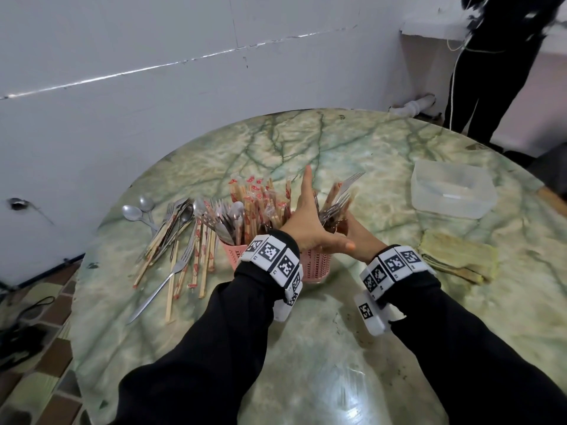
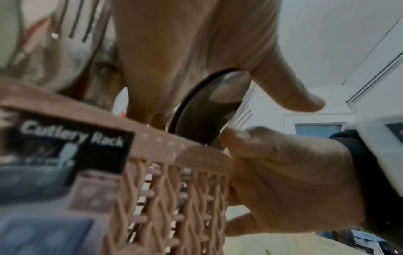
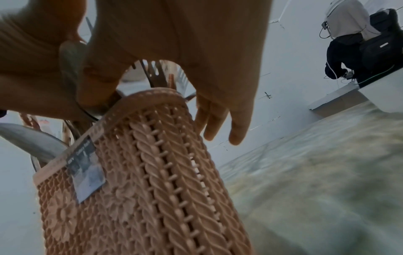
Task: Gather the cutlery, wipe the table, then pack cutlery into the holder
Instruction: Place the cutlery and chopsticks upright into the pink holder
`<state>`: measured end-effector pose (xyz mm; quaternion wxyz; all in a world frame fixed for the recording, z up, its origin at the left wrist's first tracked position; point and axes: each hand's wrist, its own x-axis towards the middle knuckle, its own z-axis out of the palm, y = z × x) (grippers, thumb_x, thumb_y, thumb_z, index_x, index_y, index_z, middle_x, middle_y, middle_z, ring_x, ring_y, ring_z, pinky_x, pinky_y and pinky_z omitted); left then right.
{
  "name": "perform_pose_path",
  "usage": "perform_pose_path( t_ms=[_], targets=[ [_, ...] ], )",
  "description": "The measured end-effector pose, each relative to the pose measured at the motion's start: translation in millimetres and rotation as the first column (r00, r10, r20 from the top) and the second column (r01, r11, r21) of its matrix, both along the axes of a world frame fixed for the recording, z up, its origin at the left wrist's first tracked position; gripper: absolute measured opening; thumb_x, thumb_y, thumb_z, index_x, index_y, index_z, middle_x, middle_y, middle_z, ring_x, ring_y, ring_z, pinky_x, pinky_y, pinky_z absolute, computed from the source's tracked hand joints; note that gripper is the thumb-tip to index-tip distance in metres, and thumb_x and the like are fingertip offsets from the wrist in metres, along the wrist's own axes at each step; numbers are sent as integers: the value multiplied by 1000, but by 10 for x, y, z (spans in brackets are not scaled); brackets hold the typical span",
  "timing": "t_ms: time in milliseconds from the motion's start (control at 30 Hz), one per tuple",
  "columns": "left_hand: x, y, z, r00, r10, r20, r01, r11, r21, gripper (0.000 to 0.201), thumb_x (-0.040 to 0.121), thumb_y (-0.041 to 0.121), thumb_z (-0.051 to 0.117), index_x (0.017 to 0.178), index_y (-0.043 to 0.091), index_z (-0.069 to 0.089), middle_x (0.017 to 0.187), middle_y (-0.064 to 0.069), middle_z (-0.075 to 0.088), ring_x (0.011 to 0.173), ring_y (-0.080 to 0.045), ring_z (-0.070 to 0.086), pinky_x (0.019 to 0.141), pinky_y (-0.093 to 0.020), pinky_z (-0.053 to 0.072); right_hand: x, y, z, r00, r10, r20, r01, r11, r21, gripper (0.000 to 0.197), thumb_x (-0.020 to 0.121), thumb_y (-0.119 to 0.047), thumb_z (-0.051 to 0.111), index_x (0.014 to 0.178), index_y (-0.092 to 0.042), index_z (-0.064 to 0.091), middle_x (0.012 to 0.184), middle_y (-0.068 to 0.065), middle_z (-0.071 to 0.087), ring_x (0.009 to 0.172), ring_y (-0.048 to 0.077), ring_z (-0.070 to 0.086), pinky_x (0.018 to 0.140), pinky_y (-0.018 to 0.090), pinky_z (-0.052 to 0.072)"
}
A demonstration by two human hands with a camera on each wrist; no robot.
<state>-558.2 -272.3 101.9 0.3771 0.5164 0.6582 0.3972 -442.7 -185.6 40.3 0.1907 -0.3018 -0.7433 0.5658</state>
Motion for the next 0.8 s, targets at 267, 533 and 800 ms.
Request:
perform_pose_path(
  t_ms=[267,533,800],
  targets=[
    [49,82,-22,968,170,-185,-139,976,170,74,62,30,84,124,11,50,131,-2,41,114,-5,38,103,-19,32,-128,-31,166,972,-81,-223,91,995,35,60,59,17,74,112,15,46,94,15,57,70,-5,61,68,13,51],
    [92,54,-6,948,277,-155,-244,949,200,66,69,30,80,124,15,46,124,-3,53,114,-18,51,94,-26,39,5,-156,170,936,-243,254,137,917,374,59,62,-50,71,112,-19,61,108,1,67,104,20,61,95,43,45],
    [142,-59,166,964,48,-261,-37,998,45,101,64,20,84,144,16,22,147,-8,32,136,-22,31,109,-31,26,-15,-312,226,976,-181,120,159,972,175,97,70,-6,77,145,-7,15,125,4,49,116,20,51,101,40,44]
  ],
)
